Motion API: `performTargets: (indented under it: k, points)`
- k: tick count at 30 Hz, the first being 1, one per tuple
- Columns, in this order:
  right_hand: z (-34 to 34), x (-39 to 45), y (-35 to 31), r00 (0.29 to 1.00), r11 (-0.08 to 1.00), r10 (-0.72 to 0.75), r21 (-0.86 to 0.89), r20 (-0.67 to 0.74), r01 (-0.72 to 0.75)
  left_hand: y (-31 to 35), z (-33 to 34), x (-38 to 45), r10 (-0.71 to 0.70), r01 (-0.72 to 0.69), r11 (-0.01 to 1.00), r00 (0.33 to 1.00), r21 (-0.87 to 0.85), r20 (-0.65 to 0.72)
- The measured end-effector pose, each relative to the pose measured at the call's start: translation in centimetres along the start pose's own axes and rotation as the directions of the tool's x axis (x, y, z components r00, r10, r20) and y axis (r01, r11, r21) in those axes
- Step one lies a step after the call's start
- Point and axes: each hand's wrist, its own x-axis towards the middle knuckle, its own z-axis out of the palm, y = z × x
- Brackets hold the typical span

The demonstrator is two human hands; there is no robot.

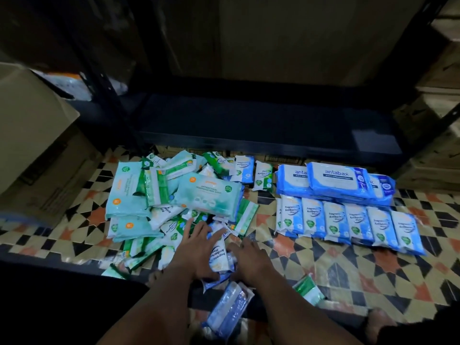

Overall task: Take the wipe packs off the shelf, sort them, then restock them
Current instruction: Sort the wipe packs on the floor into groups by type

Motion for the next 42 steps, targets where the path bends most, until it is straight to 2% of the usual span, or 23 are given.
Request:
performTargets:
  k: [2,4,8,11,16,18,20,22,23,26,28,31,36,37,39,42]
  points:
    - [0.1,-0.2,0.0,1.000,0.999,-0.020,0.037,-0.001,0.020,0.3,-0.4,-0.4,0.017,-0.018,0.999,1.000,-0.035,-0.022]
    - [0.2,-1.0,0.6,1.000,0.975,-0.017,0.220,-0.015,0.020,0.6,-0.8,-0.8,0.023,-0.029,0.993,0.998,-0.114,-0.051]
    - [0.5,-2.4,3.4,0.995,0.821,0.076,0.571,-0.070,-0.022,1.9,-1.8,-0.1,-0.060,0.030,0.955,0.994,-0.294,-0.095]
    - [-0.1,-4.0,5.2,0.988,0.574,0.141,0.819,-0.064,-0.029,3.3,-2.8,0.5,-0.158,0.064,0.783,0.983,-0.619,-0.098]
    - [-1.9,-7.7,8.0,0.928,0.119,0.371,0.991,0.018,-0.066,6.9,-5.0,1.2,-0.265,0.083,0.535,0.961,-0.841,-0.074]
    - [-1.8,-8.7,9.1,0.878,0.010,0.478,0.999,0.031,-0.041,8.2,-5.7,1.5,-0.302,0.078,0.449,0.951,-0.890,-0.069]
    - [-1.4,-9.8,10.2,0.828,-0.055,0.560,0.998,0.031,-0.001,9.5,-6.3,2.0,-0.312,0.116,0.321,0.950,-0.940,0.011]
    - [-1.6,-11.2,11.0,0.789,-0.060,0.614,0.998,0.018,0.025,10.6,-6.5,2.9,-0.289,0.179,0.245,0.952,-0.953,0.104]
    - [-1.6,-11.6,11.6,0.773,-0.034,0.634,0.999,-0.001,0.029,11.0,-6.5,3.2,-0.267,0.212,0.253,0.953,-0.944,0.142]
    - [-1.5,-12.8,13.2,0.738,0.008,0.674,0.999,-0.029,0.032,12.2,-5.9,4.0,-0.165,0.267,0.358,0.961,-0.895,0.220]
    - [-1.5,-13.2,13.8,0.777,-0.046,0.629,0.998,-0.012,0.053,13.1,-5.0,4.4,-0.160,0.275,0.346,0.959,-0.897,0.233]
    - [-1.9,-13.2,13.8,0.830,-0.230,0.553,0.970,0.067,0.075,13.9,-4.0,5.0,-0.133,0.288,0.299,0.957,-0.910,0.259]
    - [-1.9,-13.0,14.2,0.817,-0.268,0.572,0.958,0.076,0.099,14.4,-3.0,5.9,-0.176,0.282,0.249,0.954,-0.926,0.243]
    - [-1.4,-12.9,14.4,0.813,-0.253,0.577,0.963,0.075,0.091,14.5,-2.8,6.0,-0.168,0.282,0.235,0.954,-0.930,0.247]
    - [-0.6,-12.5,14.5,0.801,-0.156,0.597,0.986,0.044,0.062,14.6,-2.1,6.3,-0.160,0.278,0.200,0.955,-0.940,0.249]
    - [0.1,-11.9,14.7,0.746,-0.042,0.664,0.994,-0.045,0.097,14.8,-0.9,6.9,-0.167,0.308,0.155,0.945,-0.939,0.282]
